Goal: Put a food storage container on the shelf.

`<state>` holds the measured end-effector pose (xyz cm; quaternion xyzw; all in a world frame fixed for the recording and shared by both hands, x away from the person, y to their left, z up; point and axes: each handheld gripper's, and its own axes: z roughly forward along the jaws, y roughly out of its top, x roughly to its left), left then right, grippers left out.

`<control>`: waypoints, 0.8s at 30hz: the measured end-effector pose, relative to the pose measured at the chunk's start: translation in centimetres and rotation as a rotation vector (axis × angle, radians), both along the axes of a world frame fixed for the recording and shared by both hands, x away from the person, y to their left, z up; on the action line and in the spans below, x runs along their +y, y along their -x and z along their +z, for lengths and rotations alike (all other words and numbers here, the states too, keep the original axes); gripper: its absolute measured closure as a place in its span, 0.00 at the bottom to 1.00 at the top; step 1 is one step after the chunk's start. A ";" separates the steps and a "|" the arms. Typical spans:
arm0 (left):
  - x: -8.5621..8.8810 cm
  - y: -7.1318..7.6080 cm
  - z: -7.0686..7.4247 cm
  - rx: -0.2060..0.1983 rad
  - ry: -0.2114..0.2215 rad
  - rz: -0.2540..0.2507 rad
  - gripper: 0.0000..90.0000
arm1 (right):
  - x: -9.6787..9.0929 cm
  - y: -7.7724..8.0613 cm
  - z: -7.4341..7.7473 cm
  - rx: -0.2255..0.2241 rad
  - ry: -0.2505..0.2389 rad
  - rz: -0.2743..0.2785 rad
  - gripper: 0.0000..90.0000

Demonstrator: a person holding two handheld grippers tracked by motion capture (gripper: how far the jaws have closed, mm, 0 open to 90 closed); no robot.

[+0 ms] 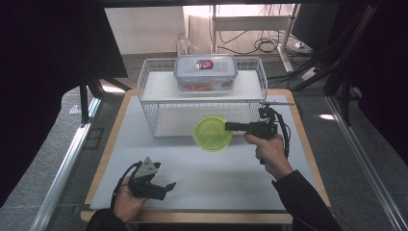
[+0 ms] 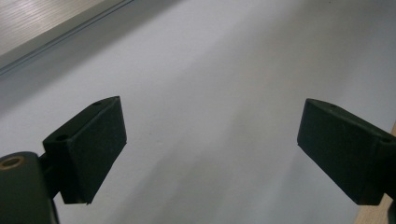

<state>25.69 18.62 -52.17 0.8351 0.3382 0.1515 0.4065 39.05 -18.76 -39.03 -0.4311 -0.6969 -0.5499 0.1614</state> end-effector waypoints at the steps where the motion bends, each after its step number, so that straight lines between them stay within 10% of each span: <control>1: 0.0 0.0 0.0 0.000 0.000 0.000 0.09 | 0.0 0.0 0.2 -0.001 -0.002 -0.001 0.91; 24: 0.0 0.0 -0.1 0.006 0.013 0.000 0.09 | -0.7 -1.8 8.0 -0.037 -0.063 -0.039 0.91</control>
